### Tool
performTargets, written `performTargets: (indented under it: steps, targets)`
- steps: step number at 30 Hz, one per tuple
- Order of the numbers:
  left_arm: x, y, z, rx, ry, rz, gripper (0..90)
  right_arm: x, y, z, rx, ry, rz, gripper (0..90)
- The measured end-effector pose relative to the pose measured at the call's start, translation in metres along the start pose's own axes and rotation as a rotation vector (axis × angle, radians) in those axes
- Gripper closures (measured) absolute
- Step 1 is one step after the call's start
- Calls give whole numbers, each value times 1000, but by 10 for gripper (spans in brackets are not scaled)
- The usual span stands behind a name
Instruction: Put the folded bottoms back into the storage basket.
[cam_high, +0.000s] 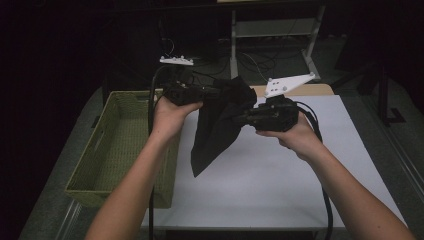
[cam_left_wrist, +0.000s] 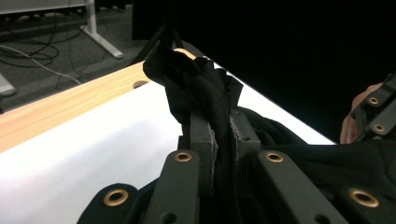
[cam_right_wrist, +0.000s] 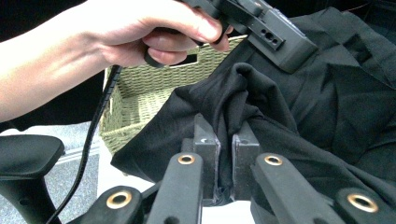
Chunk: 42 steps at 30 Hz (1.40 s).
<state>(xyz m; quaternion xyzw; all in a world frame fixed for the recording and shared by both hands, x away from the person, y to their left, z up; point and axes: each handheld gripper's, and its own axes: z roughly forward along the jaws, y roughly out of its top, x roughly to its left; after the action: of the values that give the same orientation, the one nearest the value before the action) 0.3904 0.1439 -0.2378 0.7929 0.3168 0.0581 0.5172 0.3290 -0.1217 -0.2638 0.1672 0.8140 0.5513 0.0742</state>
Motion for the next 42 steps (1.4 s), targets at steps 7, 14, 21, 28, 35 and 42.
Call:
performTargets:
  steps: [7, 14, 21, 28, 35, 42]
  targets:
    - [20, -5, -22, -5, 25, 6, 820, 1, 14, 24, 14, 18, -4, 834]
    - [36, -8, -49, -24, 44, 7, 820, 8, 32, 49, 29, 27, -18, 835]
    - [51, -14, -77, -36, 74, 20, 820, 16, 48, 78, 56, 42, -29, 835]
    - [73, -24, -107, -50, 107, 11, 820, 26, 65, 111, 60, 78, -50, 835]
    - [92, -39, -127, -33, 164, 7, 819, 37, 73, 146, 75, 121, -78, 834]
    - [110, -55, -136, -18, 230, 2, 819, 44, 69, 179, 118, 141, -79, 834]
